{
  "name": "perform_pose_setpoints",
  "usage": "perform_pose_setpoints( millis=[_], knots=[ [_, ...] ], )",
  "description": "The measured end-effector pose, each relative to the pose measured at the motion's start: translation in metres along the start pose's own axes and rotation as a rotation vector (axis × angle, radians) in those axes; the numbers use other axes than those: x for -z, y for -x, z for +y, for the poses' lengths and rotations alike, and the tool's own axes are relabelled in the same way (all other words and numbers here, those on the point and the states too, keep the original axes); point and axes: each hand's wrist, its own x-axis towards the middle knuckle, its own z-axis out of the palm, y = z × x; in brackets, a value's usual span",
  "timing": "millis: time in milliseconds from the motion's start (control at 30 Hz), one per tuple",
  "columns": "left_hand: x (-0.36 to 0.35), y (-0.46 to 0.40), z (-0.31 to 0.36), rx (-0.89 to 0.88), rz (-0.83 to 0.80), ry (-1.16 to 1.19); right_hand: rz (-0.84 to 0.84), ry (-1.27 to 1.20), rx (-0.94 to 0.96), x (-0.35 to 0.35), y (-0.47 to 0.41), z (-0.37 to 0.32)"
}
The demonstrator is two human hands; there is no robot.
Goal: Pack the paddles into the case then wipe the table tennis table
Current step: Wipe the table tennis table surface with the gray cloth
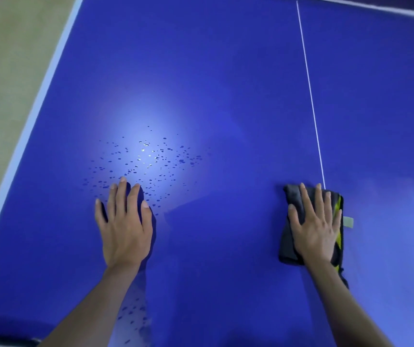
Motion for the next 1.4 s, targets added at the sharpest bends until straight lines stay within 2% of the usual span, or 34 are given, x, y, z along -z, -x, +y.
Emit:
perform_pose_setpoints(
  millis=[100,267,367,500,667,833,1033,1133,1400],
  knots=[
    [0.000,-0.001,0.001,0.003,-0.003,-0.001,0.008,-0.028,-0.077,-0.012,0.005,-0.049],
    [-0.001,-0.001,0.001,0.011,0.001,-0.010,0.039,-0.014,0.113,-0.035,0.019,-0.166],
    [-0.004,-0.002,0.001,-0.010,0.013,-0.042,-0.001,-0.041,0.275,-0.046,0.035,-0.231],
    [-0.007,-0.003,-0.001,-0.038,0.034,-0.075,-0.063,-0.081,0.393,-0.054,0.052,-0.272],
    [-0.002,-0.002,-0.001,-0.013,0.017,-0.018,-0.017,-0.125,0.475,-0.047,0.026,-0.234],
    [0.000,-0.002,-0.001,-0.018,-0.008,-0.017,0.086,-0.078,0.286,-0.037,-0.038,-0.148],
    [-0.002,-0.001,-0.001,-0.016,-0.008,-0.032,0.048,-0.050,0.098,-0.014,-0.094,-0.041],
    [-0.003,-0.002,-0.002,-0.005,-0.016,-0.035,0.028,-0.057,0.020,-0.010,-0.102,-0.030],
    [-0.005,-0.003,-0.003,-0.013,-0.031,-0.044,-0.003,-0.042,-0.036,-0.010,-0.097,-0.052]
  ],
)
